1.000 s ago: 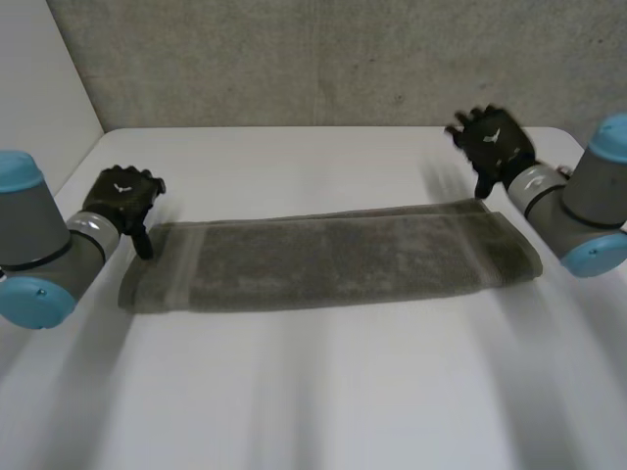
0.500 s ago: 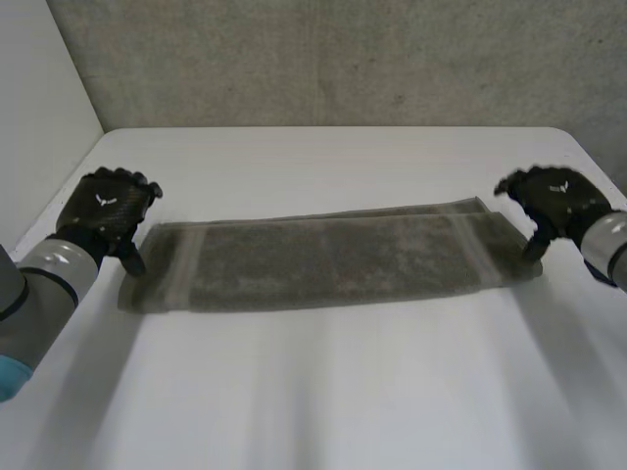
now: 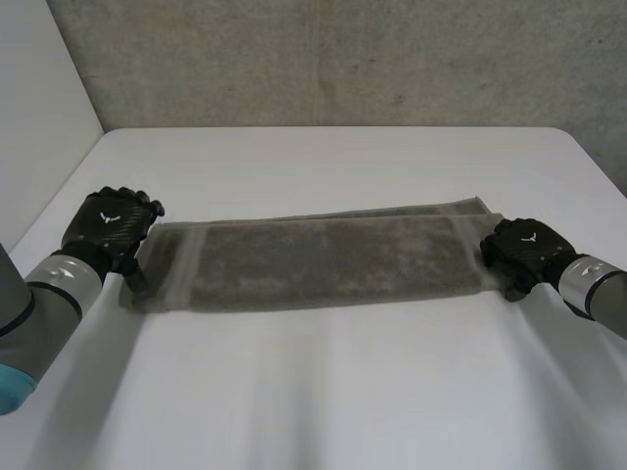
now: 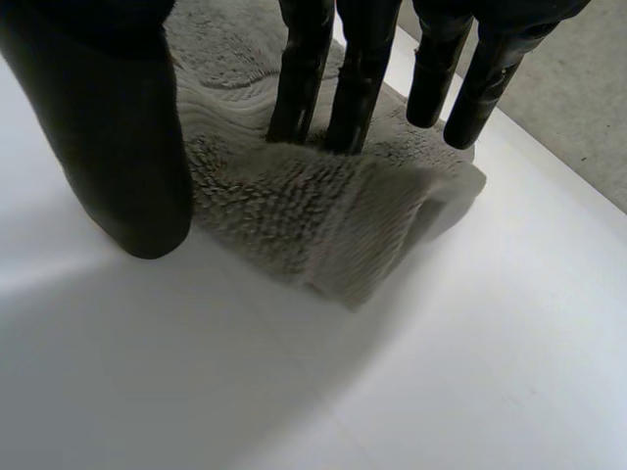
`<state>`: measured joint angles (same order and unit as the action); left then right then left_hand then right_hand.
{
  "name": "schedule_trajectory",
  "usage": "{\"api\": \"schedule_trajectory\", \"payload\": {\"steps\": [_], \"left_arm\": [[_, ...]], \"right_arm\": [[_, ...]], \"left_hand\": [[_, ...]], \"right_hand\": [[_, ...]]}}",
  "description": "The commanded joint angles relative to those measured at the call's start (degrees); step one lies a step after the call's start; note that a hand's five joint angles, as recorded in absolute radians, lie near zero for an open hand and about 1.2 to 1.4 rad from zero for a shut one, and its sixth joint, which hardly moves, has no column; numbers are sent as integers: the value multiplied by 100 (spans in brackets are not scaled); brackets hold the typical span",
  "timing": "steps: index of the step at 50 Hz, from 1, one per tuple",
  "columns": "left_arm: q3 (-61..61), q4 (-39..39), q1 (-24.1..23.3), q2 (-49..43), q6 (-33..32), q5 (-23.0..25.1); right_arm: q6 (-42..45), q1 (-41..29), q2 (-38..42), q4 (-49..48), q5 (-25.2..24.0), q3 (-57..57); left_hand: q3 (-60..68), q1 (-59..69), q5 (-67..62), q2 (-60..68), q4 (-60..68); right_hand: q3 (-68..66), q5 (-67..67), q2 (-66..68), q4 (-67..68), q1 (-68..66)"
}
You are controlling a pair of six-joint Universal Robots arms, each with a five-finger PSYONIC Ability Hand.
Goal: Fold the towel.
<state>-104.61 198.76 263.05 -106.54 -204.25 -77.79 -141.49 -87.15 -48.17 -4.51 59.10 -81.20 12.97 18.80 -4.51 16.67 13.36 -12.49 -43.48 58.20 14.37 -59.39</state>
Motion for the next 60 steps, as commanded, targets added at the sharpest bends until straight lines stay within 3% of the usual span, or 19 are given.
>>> {"api": "schedule_trajectory", "payload": {"steps": [1,14,19,24,31,33,35,36,38,41,43,44,45,46,47,49,52,58,60], "left_arm": [[-16,5,0,10,-1,0],[-16,-4,9,63,-1,0],[-25,-4,0,63,-1,-8],[-60,-4,0,80,-1,-8],[-60,-4,-44,81,-1,-8],[-60,-4,-52,81,-1,-8],[-69,-4,-61,81,-1,-8],[-69,-4,-61,81,-1,-8],[-77,-4,-70,81,-1,-8],[-95,-4,-70,81,-1,-8],[-104,5,-70,81,-1,-8],[-104,-4,-70,81,-1,-17],[-104,-4,-70,81,-1,-17],[-113,-4,-70,81,-1,-17],[-113,-4,-70,81,-1,-17],[-104,5,-70,72,-1,-17],[-113,5,-70,63,-1,-17],[-95,5,-105,45,-1,-17],[-69,5,-184,28,-1,-26]], "right_arm": [[-89,57,-78,-321,154,-45],[-89,980,-966,-331,128,-634],[-36,1699,-1378,-287,-188,-932],[-27,2411,-1616,-147,-469,-819],[386,2633,-1862,407,-540,-186],[509,2475,-1950,610,-549,-63],[649,1670,-2204,899,-549,182],[649,1666,-2205,900,-549,184],[658,757,-2354,935,-488,254],[667,277,-2363,926,-443,289],[684,-912,-2267,900,-173,385],[702,-1501,-2119,830,29,455],[702,-1507,-2117,829,31,456],[728,-2046,-1882,708,249,534],[728,-2052,-1880,706,251,535],[833,-2953,-1417,470,610,693],[904,-3631,-907,277,856,886],[983,-4231,-122,170,1059,1159],[1062,-4328,105,153,1330,1194]], "left_hand": [[-297,-404,-24,-192,-336],[-297,-404,-24,-192,-336],[-297,-421,-8,-208,-336],[-297,-421,-7,-208,-336],[-297,-421,-7,-208,-336],[-297,-438,9,-225,-336],[-297,-438,9,-225,-336],[-297,-438,9,-225,-336],[-297,-438,9,-225,-336],[-297,-438,9,-225,-336],[-297,-438,9,-225,-336],[-297,-438,9,-225,-336],[-297,-438,9,-225,-336],[-297,-438,9,-225,-336],[-297,-438,9,-225,-336],[-297,-438,9,-225,-336],[-297,-471,43,-259,-336],[-297,-505,77,-293,-336],[-297,-522,93,-309,-336]], "right_hand": [[249,-2652,2180,-437,-2061],[249,-2652,2180,-437,-2061],[249,-2652,2180,-437,-2061],[249,-2652,2180,-437,-2061],[249,-2652,2180,-437,-2061],[249,-2652,2180,-437,-2061],[249,-2652,2180,-437,-2061],[249,-2652,2180,-437,-2061],[249,-2652,2180,-437,-2061],[249,-2652,2180,-437,-2061],[249,-2652,2180,-437,-2061],[249,-2652,2180,-437,-2061],[249,-2652,2180,-437,-2061],[249,-2652,2180,-437,-2061],[249,-2652,2180,-437,-2061],[249,-2652,2180,-437,-2061],[249,-2652,2180,-437,-2061],[249,-2608,2135,-437,-2016],[249,4348,-4820,-437,4939]]}}
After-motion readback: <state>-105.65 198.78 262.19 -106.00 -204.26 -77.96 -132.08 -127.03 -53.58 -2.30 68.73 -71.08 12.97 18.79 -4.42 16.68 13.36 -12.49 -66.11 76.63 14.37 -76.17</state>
